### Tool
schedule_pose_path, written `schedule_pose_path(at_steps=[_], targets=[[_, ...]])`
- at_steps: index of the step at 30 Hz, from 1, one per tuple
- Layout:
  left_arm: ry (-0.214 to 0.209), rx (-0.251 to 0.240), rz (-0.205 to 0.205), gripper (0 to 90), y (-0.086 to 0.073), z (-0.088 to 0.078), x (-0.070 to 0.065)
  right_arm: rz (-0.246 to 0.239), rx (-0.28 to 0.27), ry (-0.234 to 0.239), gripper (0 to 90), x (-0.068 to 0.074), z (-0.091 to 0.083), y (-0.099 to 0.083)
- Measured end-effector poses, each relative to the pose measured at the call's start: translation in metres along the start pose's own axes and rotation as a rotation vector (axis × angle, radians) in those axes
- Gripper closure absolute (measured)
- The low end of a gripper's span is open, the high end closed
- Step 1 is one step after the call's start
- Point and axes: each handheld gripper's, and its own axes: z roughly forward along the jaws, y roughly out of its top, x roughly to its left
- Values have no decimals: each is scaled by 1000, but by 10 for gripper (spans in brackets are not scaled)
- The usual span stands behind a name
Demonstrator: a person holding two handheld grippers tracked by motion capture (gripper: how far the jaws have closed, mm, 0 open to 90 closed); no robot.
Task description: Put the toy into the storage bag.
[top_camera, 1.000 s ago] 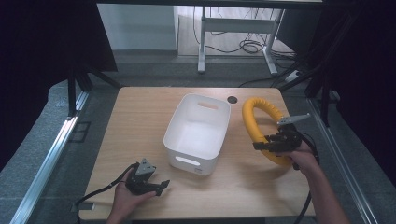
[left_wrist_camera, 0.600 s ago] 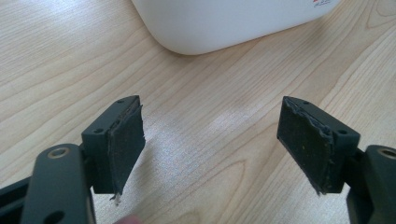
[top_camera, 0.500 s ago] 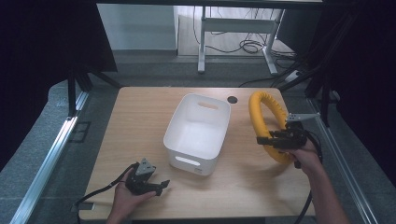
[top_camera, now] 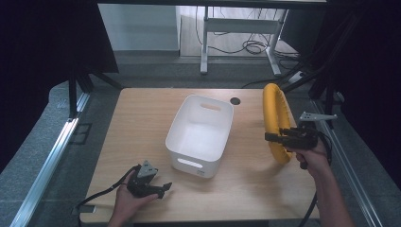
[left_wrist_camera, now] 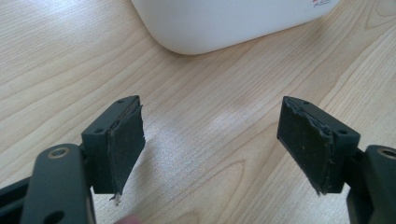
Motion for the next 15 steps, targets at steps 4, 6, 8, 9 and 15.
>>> schedule_pose_path(at_steps=[4,6,8,9,15], targets=[[1,0,2,230,0,0,0,-7,-34,10,519,2,-1,4],[0,0,2,230,0,0,0,-6,-41,14,518,3,-2,4],[0,0,2,230,0,0,0,-12,-54,19,518,6,-2,6],[1,1,3,230,0,0,0,-17,-59,20,518,7,-1,6],[1,1,2,230,0,0,0,-15,-103,14,518,11,-1,8]])
